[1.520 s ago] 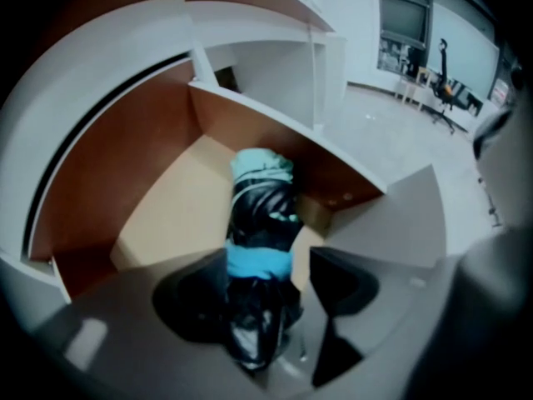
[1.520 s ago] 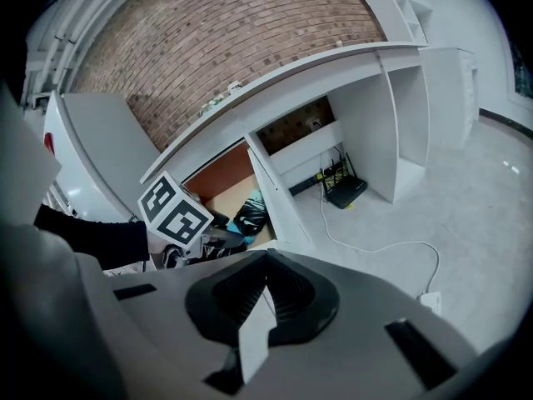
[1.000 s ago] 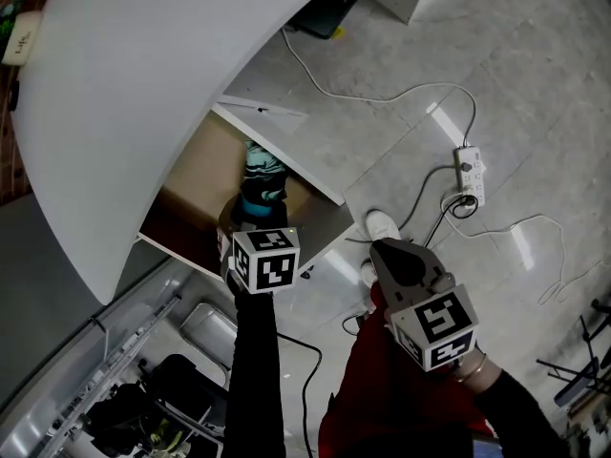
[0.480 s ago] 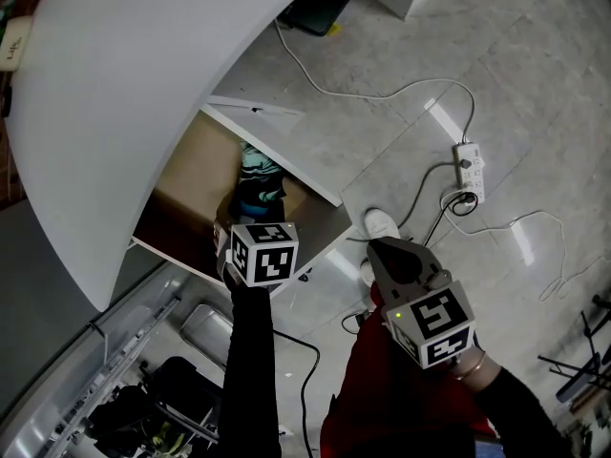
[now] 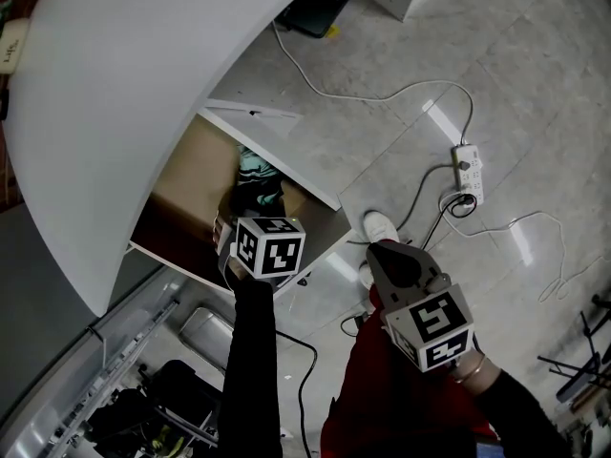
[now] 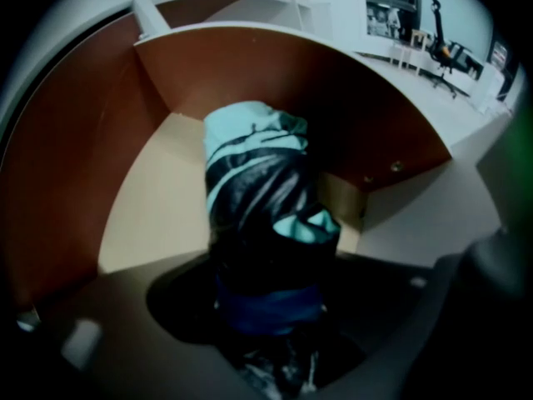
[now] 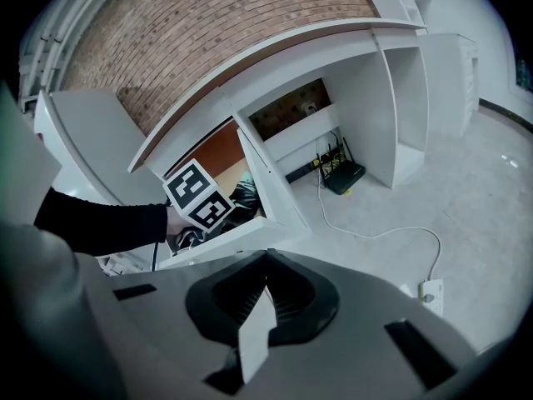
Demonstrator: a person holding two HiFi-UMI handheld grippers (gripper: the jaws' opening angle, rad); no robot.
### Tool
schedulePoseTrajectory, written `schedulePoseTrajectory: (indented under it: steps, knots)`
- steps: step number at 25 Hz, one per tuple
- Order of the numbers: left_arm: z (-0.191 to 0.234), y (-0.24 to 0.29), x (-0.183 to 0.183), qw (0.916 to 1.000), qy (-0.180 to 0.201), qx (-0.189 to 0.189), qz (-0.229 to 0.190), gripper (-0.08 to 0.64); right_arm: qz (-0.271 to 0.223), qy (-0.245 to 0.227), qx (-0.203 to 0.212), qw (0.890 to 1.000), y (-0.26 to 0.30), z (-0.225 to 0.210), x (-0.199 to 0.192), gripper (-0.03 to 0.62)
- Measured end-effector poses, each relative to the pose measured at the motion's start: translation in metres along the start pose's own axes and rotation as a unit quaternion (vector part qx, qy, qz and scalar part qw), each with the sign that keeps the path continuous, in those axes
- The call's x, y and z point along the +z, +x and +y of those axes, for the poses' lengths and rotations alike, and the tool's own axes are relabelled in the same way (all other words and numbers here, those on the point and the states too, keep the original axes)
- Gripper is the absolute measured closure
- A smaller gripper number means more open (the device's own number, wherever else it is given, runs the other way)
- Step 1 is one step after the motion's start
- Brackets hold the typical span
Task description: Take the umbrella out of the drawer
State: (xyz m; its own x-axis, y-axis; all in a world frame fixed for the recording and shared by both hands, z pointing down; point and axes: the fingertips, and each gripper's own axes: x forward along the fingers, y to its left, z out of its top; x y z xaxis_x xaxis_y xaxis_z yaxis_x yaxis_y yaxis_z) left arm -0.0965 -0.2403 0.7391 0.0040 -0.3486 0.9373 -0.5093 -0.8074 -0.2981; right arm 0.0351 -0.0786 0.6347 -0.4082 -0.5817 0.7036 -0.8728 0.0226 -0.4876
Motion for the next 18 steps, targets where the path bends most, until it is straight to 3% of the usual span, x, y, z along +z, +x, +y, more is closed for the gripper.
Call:
schedulePoseTrajectory:
  steps: [18]
  knots:
    - [0.005, -0.014, 0.002, 0.9992, -0.032, -0.014, -0.021, 0.27, 0.005, -0.017, -0.006, 1.0, -0.008, -0.001, -0.001, 0.594]
